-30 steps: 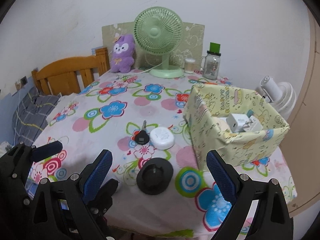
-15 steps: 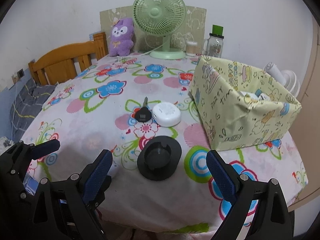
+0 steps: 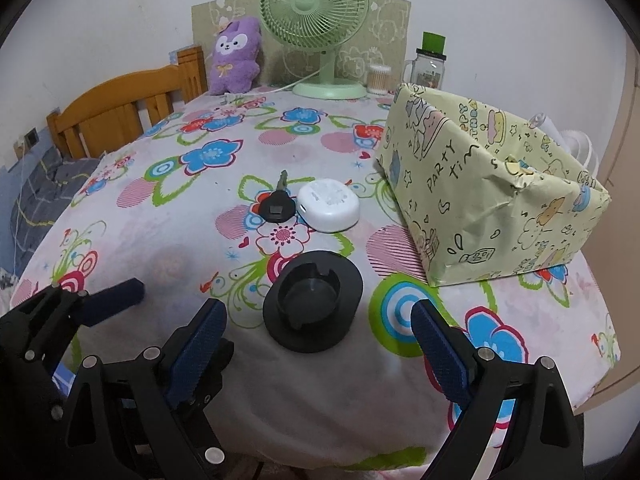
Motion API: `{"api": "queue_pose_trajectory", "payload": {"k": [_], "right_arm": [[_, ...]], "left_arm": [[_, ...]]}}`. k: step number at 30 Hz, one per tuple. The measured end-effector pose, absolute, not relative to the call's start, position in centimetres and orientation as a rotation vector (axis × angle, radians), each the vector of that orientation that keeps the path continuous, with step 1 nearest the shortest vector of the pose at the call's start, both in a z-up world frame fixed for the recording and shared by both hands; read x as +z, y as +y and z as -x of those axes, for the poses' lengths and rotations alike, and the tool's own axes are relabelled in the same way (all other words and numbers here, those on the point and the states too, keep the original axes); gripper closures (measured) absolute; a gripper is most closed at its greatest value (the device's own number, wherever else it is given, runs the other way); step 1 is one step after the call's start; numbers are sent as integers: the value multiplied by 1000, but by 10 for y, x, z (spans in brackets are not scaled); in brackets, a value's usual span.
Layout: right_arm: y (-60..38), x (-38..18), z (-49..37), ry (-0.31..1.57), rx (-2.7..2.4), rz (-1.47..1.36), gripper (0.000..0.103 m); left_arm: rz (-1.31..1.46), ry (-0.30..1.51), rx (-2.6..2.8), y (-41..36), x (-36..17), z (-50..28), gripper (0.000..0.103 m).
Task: Organize rigid objects
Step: 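Grasp the black round base with the right tool while the left tool grasps the lavender oval object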
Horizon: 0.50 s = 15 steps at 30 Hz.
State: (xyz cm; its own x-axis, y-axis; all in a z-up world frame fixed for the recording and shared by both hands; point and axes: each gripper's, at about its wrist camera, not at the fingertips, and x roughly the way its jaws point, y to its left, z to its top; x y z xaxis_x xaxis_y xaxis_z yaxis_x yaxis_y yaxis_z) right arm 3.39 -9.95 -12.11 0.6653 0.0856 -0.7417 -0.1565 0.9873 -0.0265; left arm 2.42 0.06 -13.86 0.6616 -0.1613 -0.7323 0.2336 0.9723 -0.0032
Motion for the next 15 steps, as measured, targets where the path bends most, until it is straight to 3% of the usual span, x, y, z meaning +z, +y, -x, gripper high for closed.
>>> {"api": "queue_pose_trajectory", "payload": {"k": [4,15], "right_arm": [[-100,-124,-39,842,135,81,8],[-104,-124,-61,846,108,56,8]], "left_arm": [[-101,802,-243,-4,-136,-23,57],[-99,812,-223,-2,-129,-40,57]]}}
